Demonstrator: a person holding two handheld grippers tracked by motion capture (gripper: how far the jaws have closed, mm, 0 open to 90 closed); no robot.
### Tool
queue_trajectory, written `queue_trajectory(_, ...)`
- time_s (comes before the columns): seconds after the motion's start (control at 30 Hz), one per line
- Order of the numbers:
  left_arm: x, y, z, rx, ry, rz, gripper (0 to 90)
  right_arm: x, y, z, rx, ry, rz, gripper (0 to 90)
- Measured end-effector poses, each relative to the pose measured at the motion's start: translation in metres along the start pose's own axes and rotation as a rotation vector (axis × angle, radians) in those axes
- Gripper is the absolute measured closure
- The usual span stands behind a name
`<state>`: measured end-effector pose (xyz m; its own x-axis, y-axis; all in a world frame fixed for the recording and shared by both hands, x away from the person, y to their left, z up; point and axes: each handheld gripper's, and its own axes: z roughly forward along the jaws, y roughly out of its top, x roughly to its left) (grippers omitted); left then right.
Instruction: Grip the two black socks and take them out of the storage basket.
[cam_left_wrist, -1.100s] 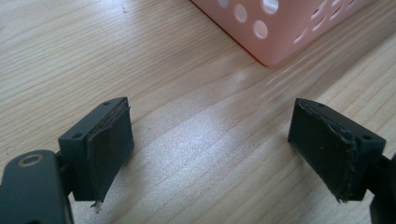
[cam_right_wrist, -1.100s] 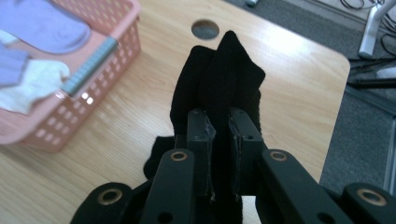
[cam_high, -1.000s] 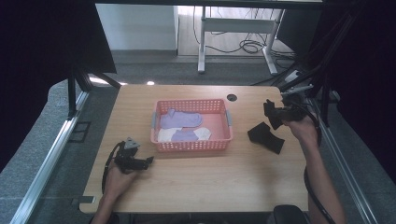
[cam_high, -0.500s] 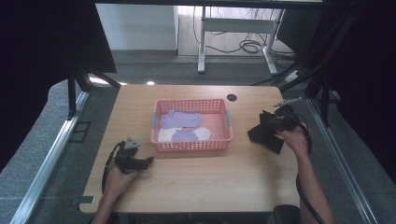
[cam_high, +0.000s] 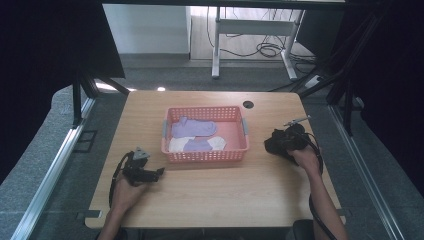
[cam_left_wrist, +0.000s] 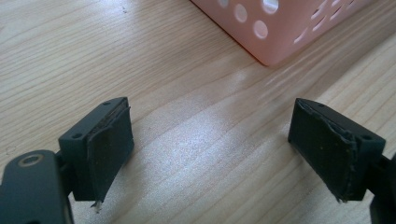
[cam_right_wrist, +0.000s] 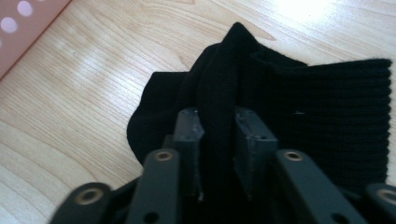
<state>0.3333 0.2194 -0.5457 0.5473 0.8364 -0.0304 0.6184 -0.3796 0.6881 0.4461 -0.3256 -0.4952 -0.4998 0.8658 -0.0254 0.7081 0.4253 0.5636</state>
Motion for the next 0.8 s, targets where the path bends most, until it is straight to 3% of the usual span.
queue_trajectory(0.17,0.0,0.0,0.0,-0.001,0.0,-0.001,13.6,0.002,0.005,-0.011,-0.019,0.002,0.005,38.5)
queue_trajectory(0.23,0.0,0.0,0.0,-0.001,0.0,-0.001,13.7,0.003,0.007,-0.015,-0.021,0.021,0.008,34.1)
queue_trajectory(0.33,0.0,0.0,0.0,-0.001,0.0,-0.001,13.7,0.009,0.008,-0.023,-0.037,0.015,-0.012,24.6)
queue_trajectory(0.53,0.0,0.0,0.0,-0.001,0.0,-0.001,13.7,0.027,0.006,-0.036,-0.058,0.044,-0.053,17.4)
queue_trajectory(0.8,0.0,0.0,0.0,-0.001,0.0,-0.001,13.7,0.06,-0.01,-0.042,-0.081,0.126,-0.091,14.1)
